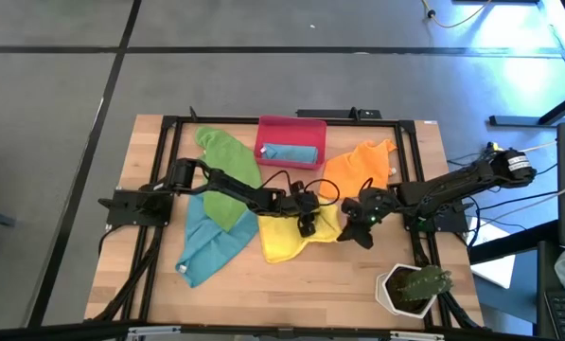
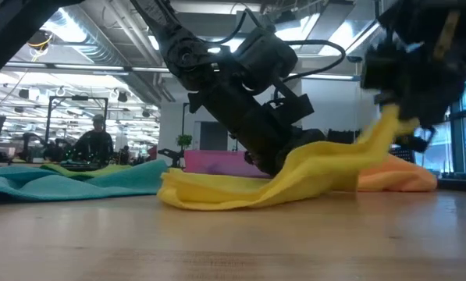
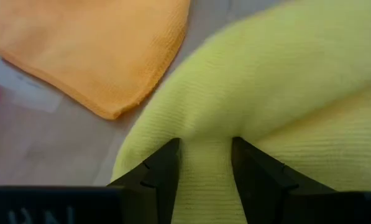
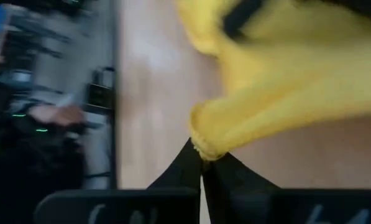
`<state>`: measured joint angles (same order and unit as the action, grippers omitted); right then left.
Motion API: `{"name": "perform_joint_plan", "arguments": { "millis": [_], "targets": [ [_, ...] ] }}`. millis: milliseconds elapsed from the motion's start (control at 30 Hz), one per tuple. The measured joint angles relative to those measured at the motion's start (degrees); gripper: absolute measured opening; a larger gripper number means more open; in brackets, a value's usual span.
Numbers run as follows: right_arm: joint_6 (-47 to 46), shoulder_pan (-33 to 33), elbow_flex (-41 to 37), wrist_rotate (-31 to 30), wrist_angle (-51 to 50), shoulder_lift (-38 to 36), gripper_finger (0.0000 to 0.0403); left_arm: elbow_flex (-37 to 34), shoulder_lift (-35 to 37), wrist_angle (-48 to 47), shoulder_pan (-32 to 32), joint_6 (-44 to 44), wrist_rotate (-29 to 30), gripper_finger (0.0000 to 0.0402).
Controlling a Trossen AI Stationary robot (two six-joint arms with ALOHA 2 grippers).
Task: Roll microfiber towels into tight, uniform cylinder then place into a basket
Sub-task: Fold the yellow microfiber towel
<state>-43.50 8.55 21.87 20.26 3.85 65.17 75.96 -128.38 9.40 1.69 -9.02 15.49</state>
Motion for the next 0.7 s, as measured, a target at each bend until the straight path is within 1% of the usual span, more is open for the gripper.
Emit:
{"name": "perform_joint_plan", "arguments": {
  "millis": [100,233,333,433,600,633,700],
  "targets": [
    [-0.04,-0.60,0.00,-5.43,-8.49,-0.03,0.0004,0.00,0.00,-0.18,0.20,0.44,1.06,0.0137],
    [0.22,-0.78,0.00,-13.07,-17.84,0.15,0.0004,0.00,0.00,-0.16,0.18,1.02,0.95,0.0137],
    [0.28,-0.78,0.00,-18.83,-21.19,0.51,0.0005,0.00,0.00,-0.12,0.18,2.01,0.91,0.0137],
    [0.68,-0.80,0.00,-23.05,-21.76,1.14,0.0007,0.00,0.00,-0.12,0.18,2.08,0.86,0.0137],
    [2.11,-0.80,0.00,-24.93,-21.61,2.52,0.0008,0.00,0.00,-0.12,0.18,2.14,0.82,0.0137],
    [2.65,-0.80,0.00,-24.62,-21.66,2.66,0.0008,0.00,0.00,-0.11,0.18,2.14,0.97,0.0137],
    [3.99,-0.82,0.00,-21.74,-21.70,2.66,0.0009,0.00,0.00,-0.12,0.20,2.55,1.38,0.0137]
  ]
}}
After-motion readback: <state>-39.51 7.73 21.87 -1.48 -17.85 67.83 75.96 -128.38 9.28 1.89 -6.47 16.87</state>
